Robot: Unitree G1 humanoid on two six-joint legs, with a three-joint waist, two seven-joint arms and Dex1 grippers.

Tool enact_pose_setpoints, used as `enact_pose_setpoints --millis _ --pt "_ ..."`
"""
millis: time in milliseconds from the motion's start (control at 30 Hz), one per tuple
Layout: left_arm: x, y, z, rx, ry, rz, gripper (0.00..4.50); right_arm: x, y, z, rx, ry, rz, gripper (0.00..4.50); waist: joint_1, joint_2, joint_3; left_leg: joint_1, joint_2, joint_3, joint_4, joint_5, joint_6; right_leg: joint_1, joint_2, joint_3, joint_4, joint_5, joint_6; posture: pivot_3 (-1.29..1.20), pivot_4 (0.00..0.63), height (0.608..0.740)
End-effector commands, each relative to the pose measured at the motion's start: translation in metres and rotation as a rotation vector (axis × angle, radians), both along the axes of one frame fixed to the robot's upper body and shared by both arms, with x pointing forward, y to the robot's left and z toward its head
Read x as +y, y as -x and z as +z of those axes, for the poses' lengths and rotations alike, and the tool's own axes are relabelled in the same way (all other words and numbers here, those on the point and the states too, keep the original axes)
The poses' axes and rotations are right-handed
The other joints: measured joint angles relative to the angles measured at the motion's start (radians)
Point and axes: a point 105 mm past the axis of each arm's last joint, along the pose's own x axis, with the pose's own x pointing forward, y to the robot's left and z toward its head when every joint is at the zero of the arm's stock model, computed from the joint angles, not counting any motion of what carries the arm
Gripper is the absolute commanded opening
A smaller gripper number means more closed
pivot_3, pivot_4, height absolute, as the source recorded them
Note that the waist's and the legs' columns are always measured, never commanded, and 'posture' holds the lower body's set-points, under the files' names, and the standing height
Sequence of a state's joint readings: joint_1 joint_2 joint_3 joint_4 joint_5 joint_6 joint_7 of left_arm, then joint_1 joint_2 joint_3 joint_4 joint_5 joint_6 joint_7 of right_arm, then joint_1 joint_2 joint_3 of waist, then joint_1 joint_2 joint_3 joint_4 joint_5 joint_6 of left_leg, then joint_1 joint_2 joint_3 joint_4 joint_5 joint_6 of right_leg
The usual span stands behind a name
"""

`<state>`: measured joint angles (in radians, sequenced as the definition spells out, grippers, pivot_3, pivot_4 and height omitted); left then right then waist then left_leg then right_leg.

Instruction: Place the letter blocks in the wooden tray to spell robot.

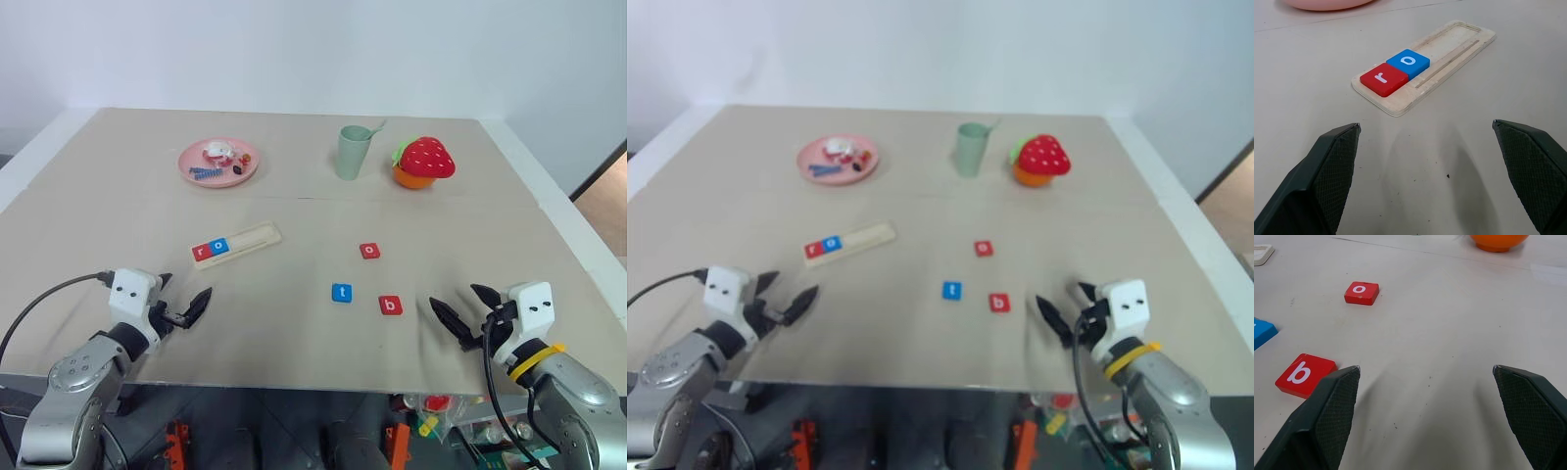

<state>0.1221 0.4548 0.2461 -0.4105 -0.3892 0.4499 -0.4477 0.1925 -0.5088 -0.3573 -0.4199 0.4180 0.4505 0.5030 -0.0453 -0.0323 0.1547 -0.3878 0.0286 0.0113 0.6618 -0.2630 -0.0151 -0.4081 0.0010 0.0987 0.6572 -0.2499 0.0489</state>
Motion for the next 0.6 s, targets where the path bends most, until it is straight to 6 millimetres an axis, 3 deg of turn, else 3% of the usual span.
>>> enact_pose_setpoints --millis 33,200,433,600 --pt "0.0 0.003 0.006 -0.037 -0.001 -0.028 4.48 0.001 0.002 0.009 -0.044 0.014 -0.002 4.5 0.0 0.0 0.0 0.0 0.0 0.0 0.0 0.0 0.0 0.0 0.0 0.0 0.0 0.0 0.0 0.0 0.15 0.74" --pt "0.004 0.008 0.006 -0.034 0.006 -0.069 4.48 -0.01 0.007 0.011 -0.049 0.002 -0.055 4.5 0.0 0.0 0.0 0.0 0.0 0.0 0.0 0.0 0.0 0.0 0.0 0.0 0.0 0.0 -0.001 0.0 0.15 0.74" --pt "0.009 0.009 0.006 -0.032 -0.014 -0.074 4.48 -0.011 0.011 0.012 -0.048 0.019 -0.051 4.5 0.0 0.0 0.0 0.0 0.0 0.0 0.0 0.0 0.0 0.0 0.0 0.0 0.0 -0.001 0.001 0.0 0.15 0.74" --pt "-0.003 0.003 0.017 -0.068 -0.051 -0.165 4.48 0.0 0.004 0.021 -0.069 0.062 0.049 4.5 0.0 0.0 0.0 0.0 0.0 0.0 0.0 0.0 0.0 0.0 0.0 0.0 0.0 -0.001 0.001 0.0 0.15 0.74"
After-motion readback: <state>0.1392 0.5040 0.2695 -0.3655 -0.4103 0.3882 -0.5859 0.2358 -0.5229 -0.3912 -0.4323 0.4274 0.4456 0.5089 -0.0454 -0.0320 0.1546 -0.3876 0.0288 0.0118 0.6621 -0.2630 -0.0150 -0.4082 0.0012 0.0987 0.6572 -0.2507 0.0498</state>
